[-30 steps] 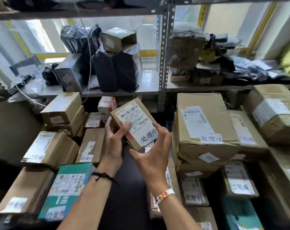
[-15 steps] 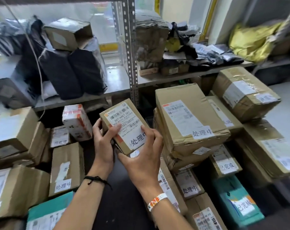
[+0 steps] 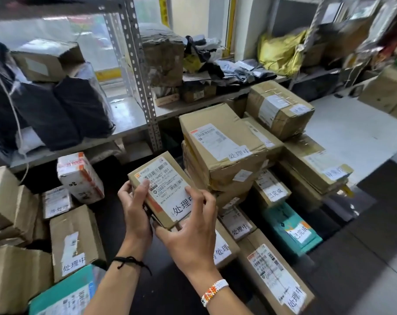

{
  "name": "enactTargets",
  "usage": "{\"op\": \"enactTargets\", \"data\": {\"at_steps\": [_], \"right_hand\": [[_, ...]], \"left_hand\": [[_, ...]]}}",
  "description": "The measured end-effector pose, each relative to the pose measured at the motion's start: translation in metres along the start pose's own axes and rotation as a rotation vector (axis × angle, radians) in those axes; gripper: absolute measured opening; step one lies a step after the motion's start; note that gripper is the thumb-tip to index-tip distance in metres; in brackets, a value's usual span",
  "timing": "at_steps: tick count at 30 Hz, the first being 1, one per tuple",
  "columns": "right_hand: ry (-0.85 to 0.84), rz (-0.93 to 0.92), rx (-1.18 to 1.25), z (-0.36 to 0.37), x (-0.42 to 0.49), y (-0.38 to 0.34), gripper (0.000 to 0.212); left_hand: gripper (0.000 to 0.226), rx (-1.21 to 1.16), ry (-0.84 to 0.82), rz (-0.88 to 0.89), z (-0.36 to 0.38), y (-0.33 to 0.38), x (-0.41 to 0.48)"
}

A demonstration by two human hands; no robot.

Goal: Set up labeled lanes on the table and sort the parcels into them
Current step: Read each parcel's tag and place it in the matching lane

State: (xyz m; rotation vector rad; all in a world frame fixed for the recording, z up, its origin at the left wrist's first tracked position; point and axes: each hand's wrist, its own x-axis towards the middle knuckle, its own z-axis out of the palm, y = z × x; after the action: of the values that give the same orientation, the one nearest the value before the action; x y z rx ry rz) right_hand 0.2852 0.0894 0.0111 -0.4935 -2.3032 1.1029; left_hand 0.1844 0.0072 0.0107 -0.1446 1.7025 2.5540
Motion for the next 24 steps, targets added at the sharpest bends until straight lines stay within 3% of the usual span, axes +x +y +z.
{"op": "enactTargets", "data": {"at_steps": [7,11,14,17,24], "right_hand": [[0.030,-0.013,-0.034,-0.070,-0.038,0.035,0.093],[0.024,0.017,-0.045,-0.112,-0.051,0.072,0.090],[0.022,0.080,-0.061,-0.135,-0.057,0.102,0.083],[0.048,0.177,-0.096,-0.144,-0.055,0.128,0.075],[0.007,0.371,-0.187,-0.121,-0.030,0.159,0.071]], "left_hand": [[0.106,0.025,0.017,-0.040,0.030,-0.027,-0.073],[0.094,0.133,-0.052,-0.095,0.053,-0.053,-0.113],[0.076,0.381,-0.205,-0.078,0.063,-0.067,-0.121],[0.061,0.753,-0.340,0.066,0.064,-0.085,-0.107],[0.056,1.405,-0.535,0.211,0.044,-0.129,-0.086]]}}
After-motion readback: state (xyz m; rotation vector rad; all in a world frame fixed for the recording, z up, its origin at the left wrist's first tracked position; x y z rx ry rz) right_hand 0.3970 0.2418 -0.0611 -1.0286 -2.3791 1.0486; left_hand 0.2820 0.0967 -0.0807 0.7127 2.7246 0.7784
